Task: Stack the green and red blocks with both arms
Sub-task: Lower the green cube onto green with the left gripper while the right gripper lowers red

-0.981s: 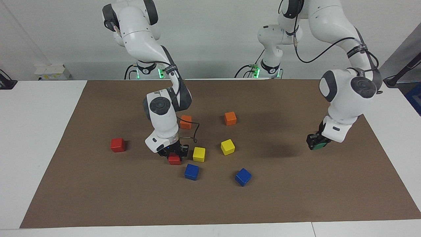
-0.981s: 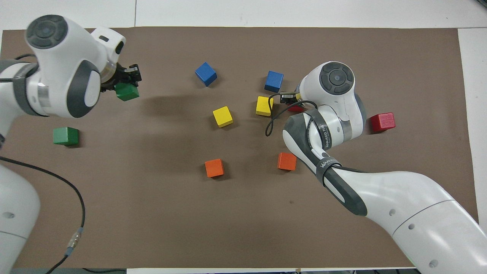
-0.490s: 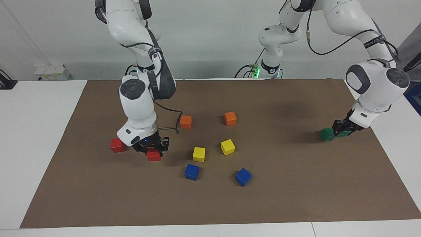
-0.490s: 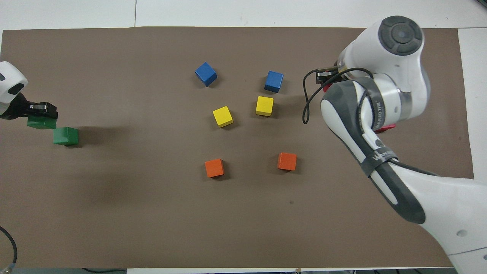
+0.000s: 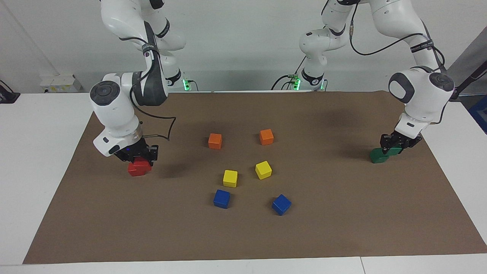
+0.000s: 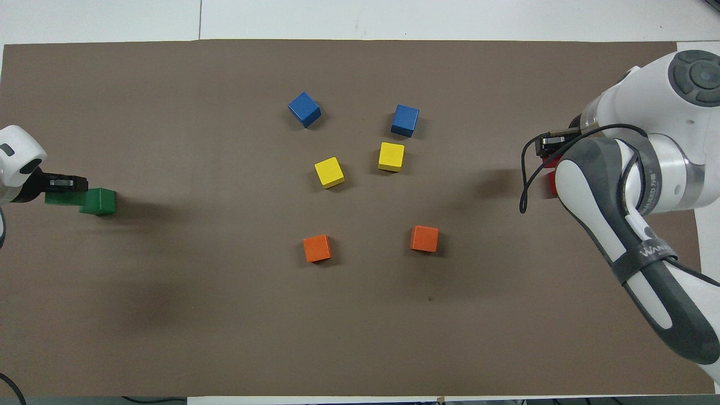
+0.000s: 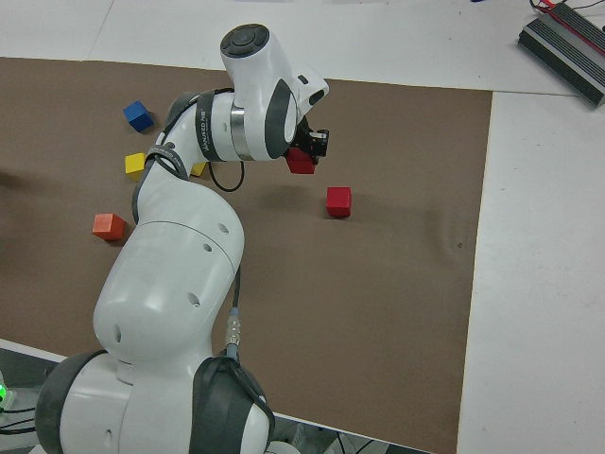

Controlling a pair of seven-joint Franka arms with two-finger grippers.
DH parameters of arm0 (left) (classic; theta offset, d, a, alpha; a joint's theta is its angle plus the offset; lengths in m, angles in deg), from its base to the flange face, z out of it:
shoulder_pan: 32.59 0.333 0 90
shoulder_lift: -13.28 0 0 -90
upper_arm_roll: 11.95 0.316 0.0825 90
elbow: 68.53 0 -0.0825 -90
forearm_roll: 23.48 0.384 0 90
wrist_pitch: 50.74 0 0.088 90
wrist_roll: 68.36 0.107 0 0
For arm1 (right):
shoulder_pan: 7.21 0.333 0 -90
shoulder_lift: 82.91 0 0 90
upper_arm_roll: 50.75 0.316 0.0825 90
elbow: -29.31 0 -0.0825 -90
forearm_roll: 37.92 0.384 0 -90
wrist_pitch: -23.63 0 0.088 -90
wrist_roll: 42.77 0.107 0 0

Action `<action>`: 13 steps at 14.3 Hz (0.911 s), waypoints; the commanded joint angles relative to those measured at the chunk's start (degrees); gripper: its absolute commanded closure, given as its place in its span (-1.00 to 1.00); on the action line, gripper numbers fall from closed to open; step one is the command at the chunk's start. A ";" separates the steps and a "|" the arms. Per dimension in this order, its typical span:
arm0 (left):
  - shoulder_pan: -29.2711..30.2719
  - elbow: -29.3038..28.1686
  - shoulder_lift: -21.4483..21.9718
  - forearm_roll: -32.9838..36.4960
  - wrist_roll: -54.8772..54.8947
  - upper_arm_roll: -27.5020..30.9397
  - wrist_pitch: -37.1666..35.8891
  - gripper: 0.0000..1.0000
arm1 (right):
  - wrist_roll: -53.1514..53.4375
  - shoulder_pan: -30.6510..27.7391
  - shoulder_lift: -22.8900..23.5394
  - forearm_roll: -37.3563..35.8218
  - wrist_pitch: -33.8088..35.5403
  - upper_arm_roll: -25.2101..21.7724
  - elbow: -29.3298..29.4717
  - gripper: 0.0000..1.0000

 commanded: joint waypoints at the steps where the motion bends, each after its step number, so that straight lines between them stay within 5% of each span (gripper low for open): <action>1: 0.81 -5.47 2.81 -3.33 1.06 -0.62 5.89 1.00 | -4.14 -3.69 -3.67 0.19 -4.15 0.82 -6.72 1.00; 5: 0.81 -6.63 2.46 -6.68 1.14 -0.54 7.76 1.00 | -4.85 -5.81 -4.99 0.19 -10.11 0.82 -11.82 1.00; 13: 1.07 -6.36 0.44 -6.69 0.62 -0.36 8.03 1.00 | -7.48 -6.95 -4.64 0.19 -13.12 0.74 -12.88 1.00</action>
